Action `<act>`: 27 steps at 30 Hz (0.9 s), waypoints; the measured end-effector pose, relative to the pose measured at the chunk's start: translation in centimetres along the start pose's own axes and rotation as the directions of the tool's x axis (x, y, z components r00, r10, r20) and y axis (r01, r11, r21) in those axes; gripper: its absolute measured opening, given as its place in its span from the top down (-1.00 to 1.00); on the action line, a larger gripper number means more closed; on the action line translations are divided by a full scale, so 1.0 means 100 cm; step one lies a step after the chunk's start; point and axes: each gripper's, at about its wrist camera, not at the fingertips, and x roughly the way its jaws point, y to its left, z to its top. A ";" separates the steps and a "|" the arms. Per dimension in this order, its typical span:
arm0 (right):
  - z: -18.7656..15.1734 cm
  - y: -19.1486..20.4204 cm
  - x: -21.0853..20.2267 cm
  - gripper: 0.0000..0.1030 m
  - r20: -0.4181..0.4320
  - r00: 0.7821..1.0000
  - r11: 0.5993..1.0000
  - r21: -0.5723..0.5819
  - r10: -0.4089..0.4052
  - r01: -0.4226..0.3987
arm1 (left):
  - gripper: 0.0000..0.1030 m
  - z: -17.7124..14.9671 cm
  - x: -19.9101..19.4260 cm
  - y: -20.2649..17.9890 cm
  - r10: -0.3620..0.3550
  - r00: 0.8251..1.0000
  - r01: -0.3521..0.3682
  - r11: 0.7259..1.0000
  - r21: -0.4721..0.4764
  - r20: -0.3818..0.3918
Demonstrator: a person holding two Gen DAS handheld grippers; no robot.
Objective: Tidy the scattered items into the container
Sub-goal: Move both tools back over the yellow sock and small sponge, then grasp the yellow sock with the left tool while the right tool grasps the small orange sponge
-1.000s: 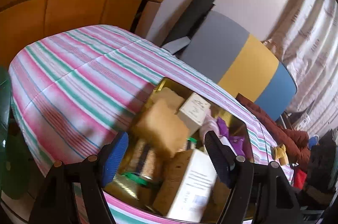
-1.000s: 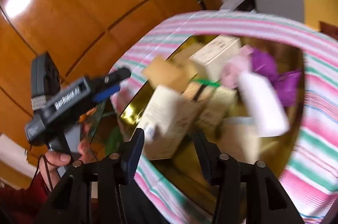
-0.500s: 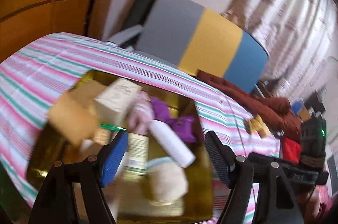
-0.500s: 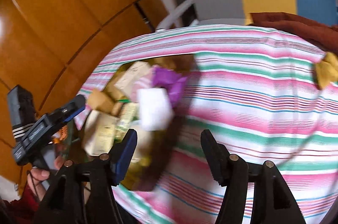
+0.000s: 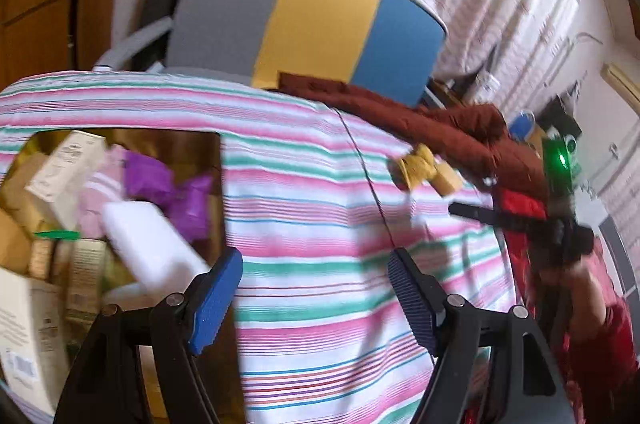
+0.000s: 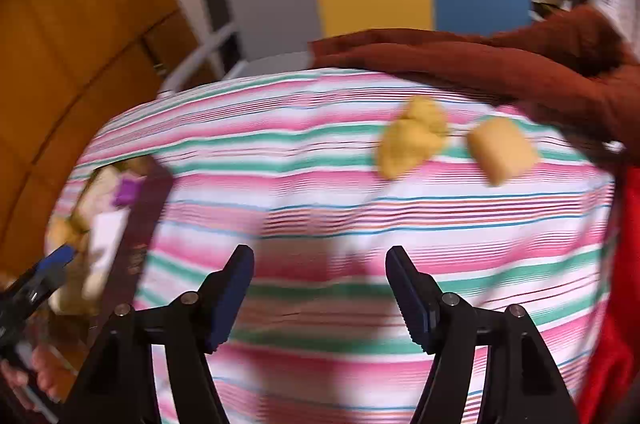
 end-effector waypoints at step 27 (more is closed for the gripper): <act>0.059 -0.127 0.076 -0.66 0.135 0.978 0.988 0.009 -0.157 0.157 | -0.48 0.017 0.118 -0.094 -0.054 0.981 0.083 0.985 0.154 -0.185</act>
